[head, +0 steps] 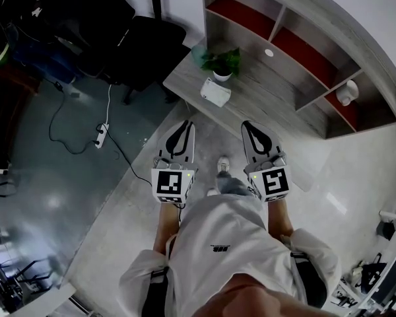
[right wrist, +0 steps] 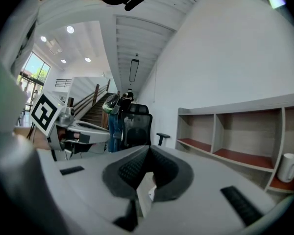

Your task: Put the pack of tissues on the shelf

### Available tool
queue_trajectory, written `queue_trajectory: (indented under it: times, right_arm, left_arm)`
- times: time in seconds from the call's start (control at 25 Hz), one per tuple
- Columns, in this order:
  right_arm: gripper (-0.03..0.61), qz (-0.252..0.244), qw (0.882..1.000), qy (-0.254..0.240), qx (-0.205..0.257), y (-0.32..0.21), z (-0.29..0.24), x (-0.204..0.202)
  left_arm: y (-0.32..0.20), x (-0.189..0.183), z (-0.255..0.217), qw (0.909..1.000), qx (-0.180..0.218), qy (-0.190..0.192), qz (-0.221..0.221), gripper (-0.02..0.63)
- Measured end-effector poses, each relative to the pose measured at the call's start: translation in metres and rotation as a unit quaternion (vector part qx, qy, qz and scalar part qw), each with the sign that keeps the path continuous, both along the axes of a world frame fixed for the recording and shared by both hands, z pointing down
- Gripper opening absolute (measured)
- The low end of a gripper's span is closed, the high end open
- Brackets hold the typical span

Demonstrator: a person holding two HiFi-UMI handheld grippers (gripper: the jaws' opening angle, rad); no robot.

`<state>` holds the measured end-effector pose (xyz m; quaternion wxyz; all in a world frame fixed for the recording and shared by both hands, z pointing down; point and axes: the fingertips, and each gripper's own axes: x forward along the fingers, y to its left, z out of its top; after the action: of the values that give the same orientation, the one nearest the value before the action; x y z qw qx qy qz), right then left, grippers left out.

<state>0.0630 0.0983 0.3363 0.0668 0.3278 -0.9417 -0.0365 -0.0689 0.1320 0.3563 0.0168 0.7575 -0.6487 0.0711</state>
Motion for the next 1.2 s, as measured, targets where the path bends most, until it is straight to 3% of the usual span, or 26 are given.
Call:
queue_trajectory:
  times: [0.76, 1.2]
  right_arm:
    - [0.026, -0.04, 0.999, -0.001, -0.008, -0.105, 0.003, -0.017]
    - [0.026, -0.06, 0.998, 0.007, -0.03, -0.134, 0.023, -0.033]
  left_arm:
    - [-0.097, -0.015, -0.001, 0.9993, -0.001, -0.008, -0.037, 0.034]
    - [-0.136, -0.024, 0.014, 0.9989, -0.023, -0.028, -0.029, 0.034]
